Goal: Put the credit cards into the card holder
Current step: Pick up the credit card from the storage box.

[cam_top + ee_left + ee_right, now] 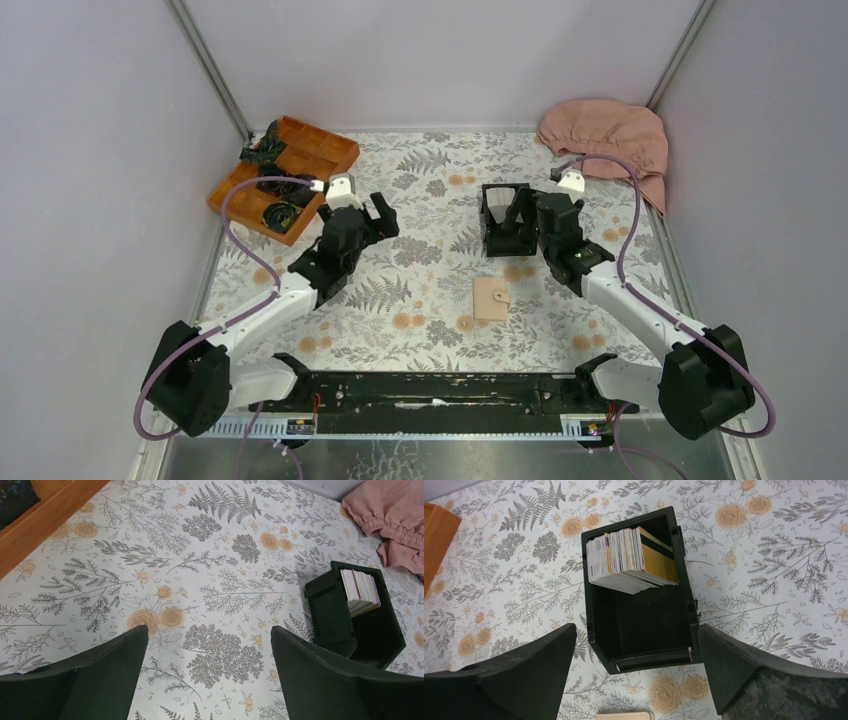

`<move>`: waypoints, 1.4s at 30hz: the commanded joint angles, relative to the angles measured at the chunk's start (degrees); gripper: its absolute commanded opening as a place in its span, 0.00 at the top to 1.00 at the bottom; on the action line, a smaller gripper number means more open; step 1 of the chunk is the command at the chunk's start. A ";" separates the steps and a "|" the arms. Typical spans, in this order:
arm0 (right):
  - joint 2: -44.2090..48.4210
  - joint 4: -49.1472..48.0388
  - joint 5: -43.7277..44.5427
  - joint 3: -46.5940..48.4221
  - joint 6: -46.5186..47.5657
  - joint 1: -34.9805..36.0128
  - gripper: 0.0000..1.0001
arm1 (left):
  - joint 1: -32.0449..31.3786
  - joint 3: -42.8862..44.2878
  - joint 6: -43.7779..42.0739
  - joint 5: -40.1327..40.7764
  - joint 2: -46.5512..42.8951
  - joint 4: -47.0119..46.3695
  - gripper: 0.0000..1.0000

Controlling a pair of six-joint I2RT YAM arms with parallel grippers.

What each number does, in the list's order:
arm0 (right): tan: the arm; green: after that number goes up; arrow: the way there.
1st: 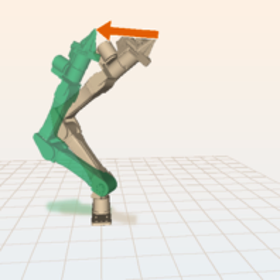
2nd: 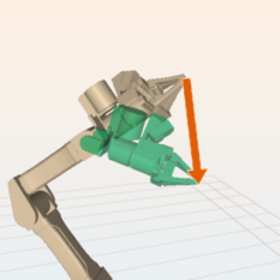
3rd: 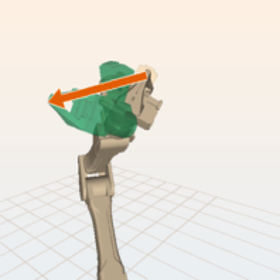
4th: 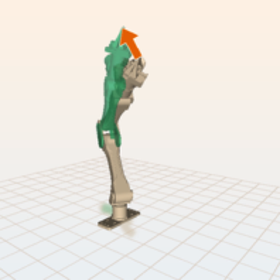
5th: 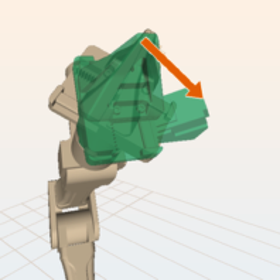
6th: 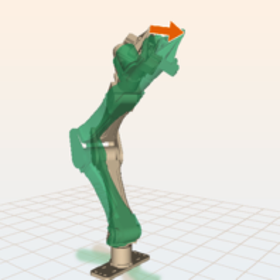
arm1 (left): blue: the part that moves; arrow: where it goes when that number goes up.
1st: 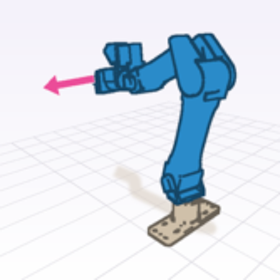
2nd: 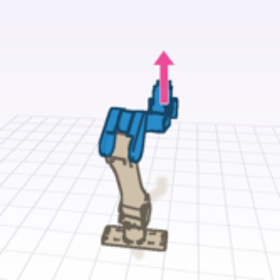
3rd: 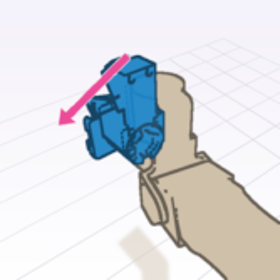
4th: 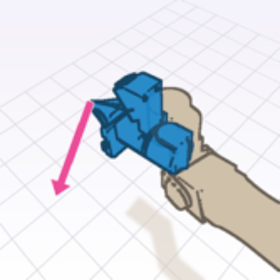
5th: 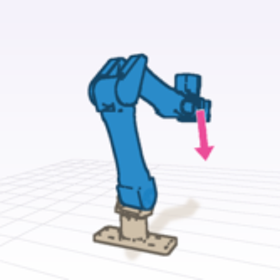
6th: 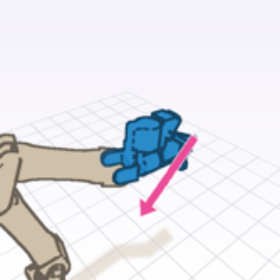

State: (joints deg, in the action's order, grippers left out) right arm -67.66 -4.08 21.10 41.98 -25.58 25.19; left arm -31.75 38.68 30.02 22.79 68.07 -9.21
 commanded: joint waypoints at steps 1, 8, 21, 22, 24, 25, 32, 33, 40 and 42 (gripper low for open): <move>-2.09 -2.96 0.84 5.43 3.89 0.41 0.00 | -1.18 2.09 1.27 1.66 -0.10 0.99 0.00; -10.95 3.30 -0.22 14.23 5.01 0.47 0.05 | -1.89 3.19 1.53 1.05 1.83 1.44 0.00; -20.77 0.60 -7.25 17.52 3.06 -3.19 0.19 | -2.18 1.90 1.97 1.48 1.58 -0.10 0.00; -21.04 0.35 -8.15 17.65 2.94 -3.80 0.19 | -2.22 1.72 1.97 1.40 1.54 -0.43 0.00; -21.72 0.02 -9.45 17.86 2.77 -4.67 0.19 | -2.19 1.53 2.05 1.38 1.53 -0.84 0.00; -22.06 -0.09 -10.10 17.99 2.70 -5.12 0.19 | -2.26 1.49 2.18 1.38 1.62 -0.99 0.00; -24.90 -1.28 -16.35 18.53 2.03 -7.68 0.22 | -2.69 1.52 2.86 1.48 2.71 -1.85 0.00; -25.38 -1.36 -16.96 18.64 1.87 -7.88 0.22 | -2.77 1.65 2.81 1.55 2.90 -1.86 0.00; -25.15 -2.75 -19.15 17.81 1.59 -8.75 0.23 | -4.02 1.70 2.33 1.45 2.44 -1.26 0.00; -25.71 -2.20 -19.35 18.60 1.82 -8.98 0.23 | -4.69 1.44 2.31 1.31 2.15 -0.92 0.00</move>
State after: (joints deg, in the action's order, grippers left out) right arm -94.56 -3.70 3.66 58.13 -23.51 16.71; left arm -35.14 40.45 32.47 23.40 70.98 -8.27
